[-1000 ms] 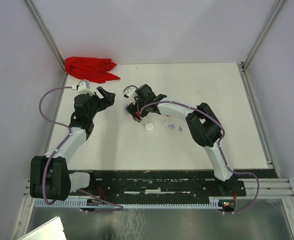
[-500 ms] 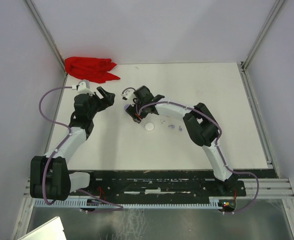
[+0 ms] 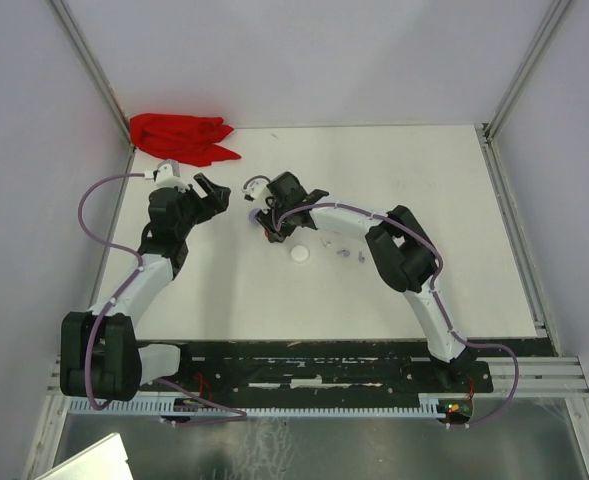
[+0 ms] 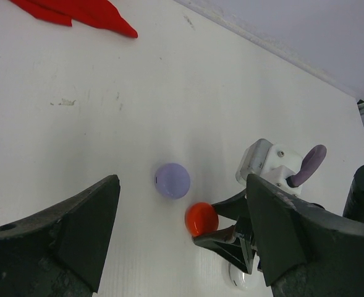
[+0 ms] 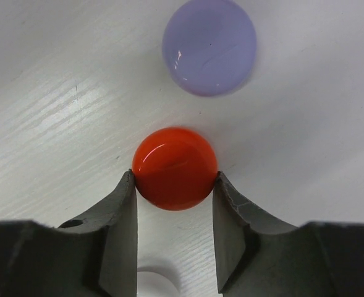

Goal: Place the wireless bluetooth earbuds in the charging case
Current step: Pick up the charging case at the center of the board, then open the charging case.

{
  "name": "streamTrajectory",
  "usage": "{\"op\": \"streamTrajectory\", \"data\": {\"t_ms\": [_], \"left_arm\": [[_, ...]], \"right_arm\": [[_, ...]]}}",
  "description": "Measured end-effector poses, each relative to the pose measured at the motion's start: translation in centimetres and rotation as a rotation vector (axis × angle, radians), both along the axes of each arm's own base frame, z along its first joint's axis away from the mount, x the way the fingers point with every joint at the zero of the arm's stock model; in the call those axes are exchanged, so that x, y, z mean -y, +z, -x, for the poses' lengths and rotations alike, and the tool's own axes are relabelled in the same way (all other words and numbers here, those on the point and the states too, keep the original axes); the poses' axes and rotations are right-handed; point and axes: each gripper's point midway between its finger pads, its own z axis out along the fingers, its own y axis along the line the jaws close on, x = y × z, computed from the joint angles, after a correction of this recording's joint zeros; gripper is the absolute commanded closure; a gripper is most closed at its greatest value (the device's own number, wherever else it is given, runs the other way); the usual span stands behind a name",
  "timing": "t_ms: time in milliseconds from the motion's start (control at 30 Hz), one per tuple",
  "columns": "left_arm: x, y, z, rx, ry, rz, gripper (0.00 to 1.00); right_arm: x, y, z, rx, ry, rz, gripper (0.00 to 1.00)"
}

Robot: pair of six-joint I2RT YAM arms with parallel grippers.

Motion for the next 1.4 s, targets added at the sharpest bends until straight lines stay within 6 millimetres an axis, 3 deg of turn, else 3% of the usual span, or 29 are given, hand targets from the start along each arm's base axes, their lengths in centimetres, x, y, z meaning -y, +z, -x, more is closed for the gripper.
{"op": "streamTrajectory", "data": {"t_ms": [233, 367, 500, 567, 667, 800, 900, 1067, 1167, 1400], "left_arm": [[0.1, 0.0, 0.0, 0.0, -0.006, 0.004, 0.2], [0.6, 0.2, 0.1, 0.003, -0.032, 0.029, 0.24], [2.3, 0.5, -0.2, 0.018, -0.111, 0.093, 0.15], [3.5, 0.4, -0.4, 0.021, -0.171, 0.141, 0.1], [5.5, 0.1, -0.5, 0.013, -0.261, 0.232, 0.08], [7.3, 0.4, -0.2, 0.006, -0.345, 0.345, 0.08], [8.4, 0.8, 0.2, 0.001, -0.393, 0.401, 0.08], [10.0, 1.3, 1.0, -0.007, -0.468, 0.455, 0.0], [10.6, 1.7, 1.4, -0.007, -0.501, 0.472, 0.01], [12.1, 2.2, 2.3, -0.012, -0.552, 0.496, 0.0]], "right_arm": [[-0.1, 0.1, -0.3, 0.027, 0.004, -0.022, 0.79], [1.2, 1.2, 0.7, 0.029, 0.002, -0.055, 0.8], [2.9, 5.3, 1.1, 0.06, -0.014, -0.157, 0.8], [4.2, 8.5, 0.9, 0.104, -0.031, -0.218, 0.8], [5.9, 12.9, 0.8, 0.182, -0.058, -0.286, 0.81], [7.2, 16.2, 1.4, 0.259, -0.077, -0.332, 0.81], [8.0, 16.6, 2.3, 0.278, -0.088, -0.332, 0.82], [9.1, 14.9, 3.2, 0.255, -0.111, -0.301, 0.83], [9.4, 14.2, 3.4, 0.247, -0.119, -0.287, 0.83], [9.9, 15.2, 3.6, 0.271, -0.131, -0.294, 0.84]]}}
